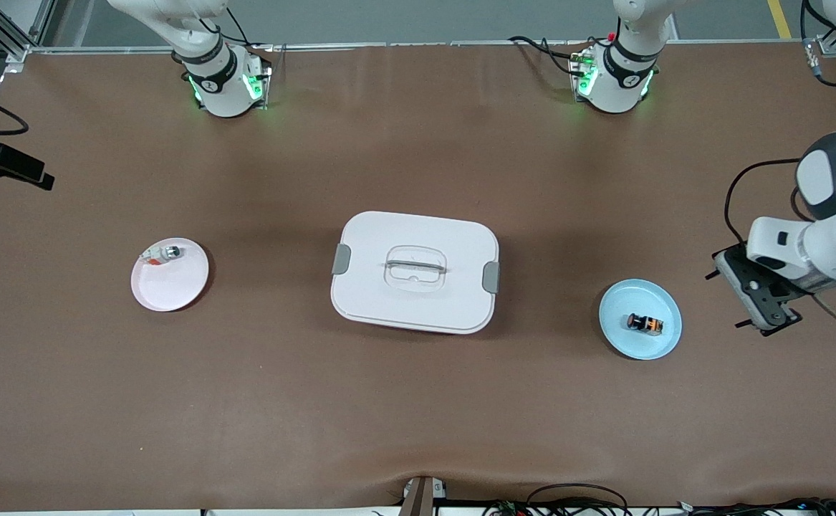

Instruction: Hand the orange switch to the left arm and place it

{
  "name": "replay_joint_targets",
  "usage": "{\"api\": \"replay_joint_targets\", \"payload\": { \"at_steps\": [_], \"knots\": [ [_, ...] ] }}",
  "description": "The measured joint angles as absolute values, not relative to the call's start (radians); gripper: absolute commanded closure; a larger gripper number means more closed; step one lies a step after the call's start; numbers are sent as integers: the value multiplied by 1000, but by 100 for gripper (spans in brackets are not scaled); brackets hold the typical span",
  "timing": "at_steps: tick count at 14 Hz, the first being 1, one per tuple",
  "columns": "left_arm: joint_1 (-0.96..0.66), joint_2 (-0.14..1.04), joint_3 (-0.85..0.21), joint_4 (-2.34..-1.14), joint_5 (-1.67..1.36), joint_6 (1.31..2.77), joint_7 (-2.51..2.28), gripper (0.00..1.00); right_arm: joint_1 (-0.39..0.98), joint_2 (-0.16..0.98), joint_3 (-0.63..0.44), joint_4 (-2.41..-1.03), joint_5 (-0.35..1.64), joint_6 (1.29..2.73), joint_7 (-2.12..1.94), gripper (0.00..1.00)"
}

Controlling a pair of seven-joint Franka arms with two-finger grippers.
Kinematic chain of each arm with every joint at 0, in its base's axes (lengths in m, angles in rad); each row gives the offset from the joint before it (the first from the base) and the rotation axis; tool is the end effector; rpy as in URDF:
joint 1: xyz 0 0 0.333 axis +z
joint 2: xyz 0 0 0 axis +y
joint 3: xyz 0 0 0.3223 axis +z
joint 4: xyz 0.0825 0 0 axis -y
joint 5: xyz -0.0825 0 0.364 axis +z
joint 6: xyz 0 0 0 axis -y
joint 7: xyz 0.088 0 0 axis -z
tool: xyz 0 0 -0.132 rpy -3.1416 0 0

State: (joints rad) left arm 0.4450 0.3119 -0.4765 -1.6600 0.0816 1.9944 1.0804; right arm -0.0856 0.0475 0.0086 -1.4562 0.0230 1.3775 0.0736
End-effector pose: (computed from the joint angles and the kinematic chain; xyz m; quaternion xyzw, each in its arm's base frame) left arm 0.6329 0.0144 0.4374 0.8466 -0.5305 0.0415 0.0137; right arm 0.5247 -0.0372 0.6158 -0.9952 0.0736 0.0630 0.0117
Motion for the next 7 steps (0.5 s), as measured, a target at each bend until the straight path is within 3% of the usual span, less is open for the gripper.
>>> {"api": "replay_joint_targets", "payload": {
  "at_steps": [7],
  "knots": [
    [440,204,-555,-1584,77,1807,569,0,-87,-11,8,-1537,39,1401,75,0]
  ]
}}
